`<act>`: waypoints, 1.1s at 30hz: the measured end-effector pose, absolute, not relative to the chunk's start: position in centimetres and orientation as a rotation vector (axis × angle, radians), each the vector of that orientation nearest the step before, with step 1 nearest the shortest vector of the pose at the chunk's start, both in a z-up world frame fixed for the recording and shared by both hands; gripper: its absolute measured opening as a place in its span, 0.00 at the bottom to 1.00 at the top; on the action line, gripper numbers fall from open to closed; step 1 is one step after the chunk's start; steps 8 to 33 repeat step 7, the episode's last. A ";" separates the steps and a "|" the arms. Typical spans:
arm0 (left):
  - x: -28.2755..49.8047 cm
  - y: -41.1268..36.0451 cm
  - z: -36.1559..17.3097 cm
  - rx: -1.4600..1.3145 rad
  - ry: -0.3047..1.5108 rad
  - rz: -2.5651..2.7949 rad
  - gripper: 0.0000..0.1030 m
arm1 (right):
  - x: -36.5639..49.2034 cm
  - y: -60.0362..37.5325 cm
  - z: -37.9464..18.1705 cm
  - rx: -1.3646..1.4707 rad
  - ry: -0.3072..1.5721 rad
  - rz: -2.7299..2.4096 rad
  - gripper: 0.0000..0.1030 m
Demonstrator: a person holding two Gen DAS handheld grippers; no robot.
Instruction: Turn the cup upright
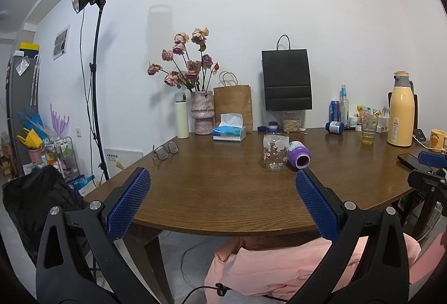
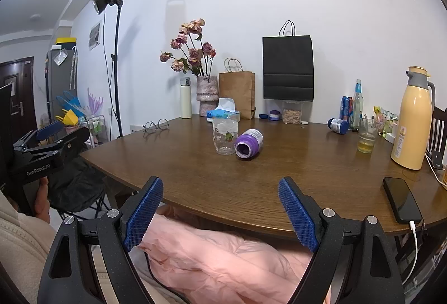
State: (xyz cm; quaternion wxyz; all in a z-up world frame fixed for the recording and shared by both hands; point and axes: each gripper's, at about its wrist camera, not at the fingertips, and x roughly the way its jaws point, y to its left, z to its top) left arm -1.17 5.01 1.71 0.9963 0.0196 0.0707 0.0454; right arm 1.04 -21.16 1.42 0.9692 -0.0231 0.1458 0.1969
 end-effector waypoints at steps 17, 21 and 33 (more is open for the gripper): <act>-1.2 5.0 1.5 0.043 0.138 0.100 1.00 | 1.1 -21.1 1.4 -0.044 0.299 0.401 0.86; -1.2 5.0 1.5 0.043 0.138 0.100 1.00 | 1.1 -21.1 1.4 -0.044 0.299 0.401 0.86; -1.2 5.0 1.5 0.043 0.138 0.100 1.00 | 1.1 -21.1 1.4 -0.044 0.299 0.401 0.86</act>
